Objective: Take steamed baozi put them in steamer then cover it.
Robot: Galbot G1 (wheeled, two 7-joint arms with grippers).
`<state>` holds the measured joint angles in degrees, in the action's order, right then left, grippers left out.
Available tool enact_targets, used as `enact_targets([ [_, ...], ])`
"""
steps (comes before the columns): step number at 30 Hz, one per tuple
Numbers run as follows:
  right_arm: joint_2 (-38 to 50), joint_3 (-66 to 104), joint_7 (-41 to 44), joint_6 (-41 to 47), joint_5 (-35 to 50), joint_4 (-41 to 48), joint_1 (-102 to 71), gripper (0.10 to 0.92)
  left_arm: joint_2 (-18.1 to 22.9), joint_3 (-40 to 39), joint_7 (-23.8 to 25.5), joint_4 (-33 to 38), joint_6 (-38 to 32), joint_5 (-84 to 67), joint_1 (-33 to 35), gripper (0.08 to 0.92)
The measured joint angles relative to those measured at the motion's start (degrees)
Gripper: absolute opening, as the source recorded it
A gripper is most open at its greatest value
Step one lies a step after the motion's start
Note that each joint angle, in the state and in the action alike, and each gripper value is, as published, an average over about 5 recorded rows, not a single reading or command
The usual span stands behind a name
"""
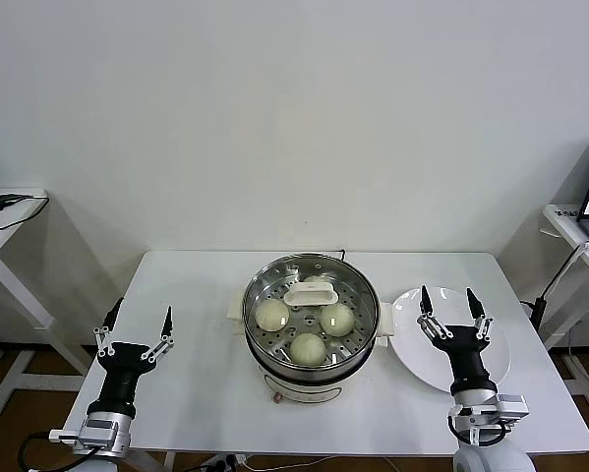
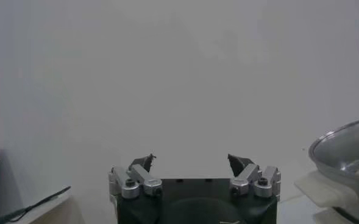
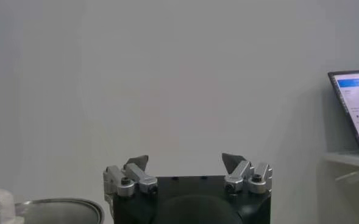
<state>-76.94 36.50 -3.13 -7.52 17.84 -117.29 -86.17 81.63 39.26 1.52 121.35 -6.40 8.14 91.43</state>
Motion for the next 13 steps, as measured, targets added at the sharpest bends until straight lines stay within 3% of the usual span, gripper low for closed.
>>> enact_targets([
  [13,0.1,-0.38,-0.16,0.88,-0.49,-0.38,-0.01,0.823,0.01,0.24,0.31,-0.43,-0.2,-0.16,0.07,0.823],
])
